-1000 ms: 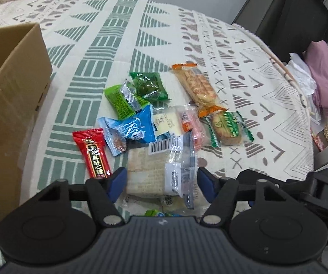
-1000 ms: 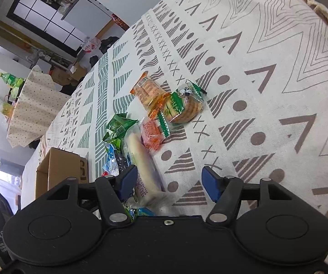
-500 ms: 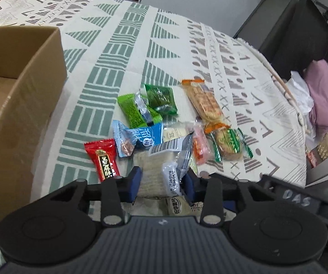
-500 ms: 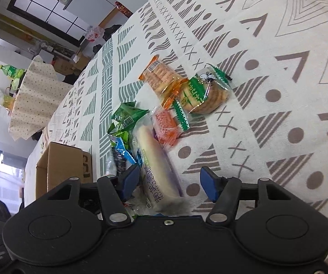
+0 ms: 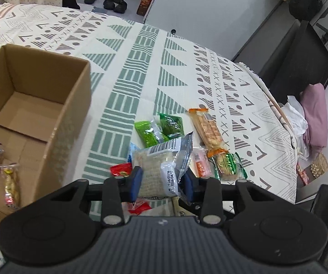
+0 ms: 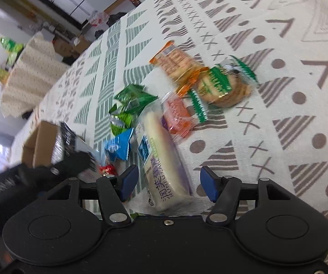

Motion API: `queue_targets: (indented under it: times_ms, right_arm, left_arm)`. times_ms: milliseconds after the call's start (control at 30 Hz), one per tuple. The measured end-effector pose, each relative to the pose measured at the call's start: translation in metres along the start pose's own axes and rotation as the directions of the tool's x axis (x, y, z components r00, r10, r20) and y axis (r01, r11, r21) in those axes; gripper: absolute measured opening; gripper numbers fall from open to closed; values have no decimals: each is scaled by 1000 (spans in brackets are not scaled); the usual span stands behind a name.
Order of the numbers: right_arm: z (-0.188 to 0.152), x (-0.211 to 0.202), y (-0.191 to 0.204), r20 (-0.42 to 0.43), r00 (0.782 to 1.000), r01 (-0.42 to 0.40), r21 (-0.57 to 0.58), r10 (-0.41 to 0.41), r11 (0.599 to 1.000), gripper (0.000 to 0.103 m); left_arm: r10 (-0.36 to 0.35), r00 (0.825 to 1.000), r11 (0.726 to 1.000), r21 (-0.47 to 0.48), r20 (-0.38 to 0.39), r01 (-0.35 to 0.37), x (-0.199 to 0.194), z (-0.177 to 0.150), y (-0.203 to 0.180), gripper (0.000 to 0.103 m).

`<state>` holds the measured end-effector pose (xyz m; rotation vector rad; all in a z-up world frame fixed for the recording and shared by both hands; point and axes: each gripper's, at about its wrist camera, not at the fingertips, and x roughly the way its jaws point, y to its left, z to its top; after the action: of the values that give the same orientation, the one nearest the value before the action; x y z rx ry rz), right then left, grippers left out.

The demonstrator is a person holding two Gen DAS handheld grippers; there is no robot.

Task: Organize snacks
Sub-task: 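Grasp a white cracker pack with the left tool while the right tool grasps a white cake, then carry both white packs over the box and open both tools to drop them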

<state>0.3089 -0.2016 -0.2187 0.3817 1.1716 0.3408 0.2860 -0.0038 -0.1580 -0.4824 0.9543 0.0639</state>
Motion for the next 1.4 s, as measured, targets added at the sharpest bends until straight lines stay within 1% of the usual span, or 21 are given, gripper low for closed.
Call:
queue_targets:
  times_ms: [133, 167, 233, 267, 400, 633, 867, 1000, 1167, 1333, 1400]
  right_arm:
    - [-6, 8, 16, 20, 997, 74, -129, -72, 989, 61]
    - [-7, 9, 19, 25, 996, 90, -158, -87, 983, 59]
    - [-11, 11, 26, 39, 993, 117, -226, -111, 967, 47]
    - [-12, 11, 27, 34, 995, 103, -235, -97, 967, 36]
    - [-11, 3, 28, 31, 997, 71, -211, -66, 975, 27]
    - [-11, -23, 34, 79, 997, 5, -201, 11, 980, 23]
    - [-7, -47, 39, 134, 987, -66, -180, 91, 981, 22]
    - [-5, -58, 42, 159, 975, -127, -167, 154, 978, 22]
    - [-6, -71, 50, 196, 954, -190, -182, 225, 965, 22]
    - [-7, -80, 60, 203, 931, -271, -179, 305, 946, 22]
    - [-8, -82, 65, 209, 925, -283, -175, 317, 943, 22]
  left_arm:
    - [18, 1000, 1000, 0, -1, -18, -7, -2, 4, 37]
    - [23, 1000, 1000, 1, 2, -23, -9, -3, 4, 37]
    - [35, 999, 999, 7, 12, -35, -15, -4, 5, 37]
    - [39, 999, 999, 10, 19, -40, -19, -5, 4, 37]
    - [55, 998, 998, 16, 43, -55, -34, -7, 4, 37]
    - [78, 992, 996, 30, 97, -81, -63, -9, -4, 37]
    - [118, 983, 992, 28, 141, -123, -88, -12, -5, 37]
    - [142, 975, 989, 25, 173, -149, -103, -10, -3, 37]
    - [174, 962, 984, 7, 210, -180, -121, -6, 6, 37]
    - [203, 952, 979, -17, 230, -205, -135, -2, 17, 37]
    - [212, 948, 977, -27, 238, -212, -140, -1, 21, 37]
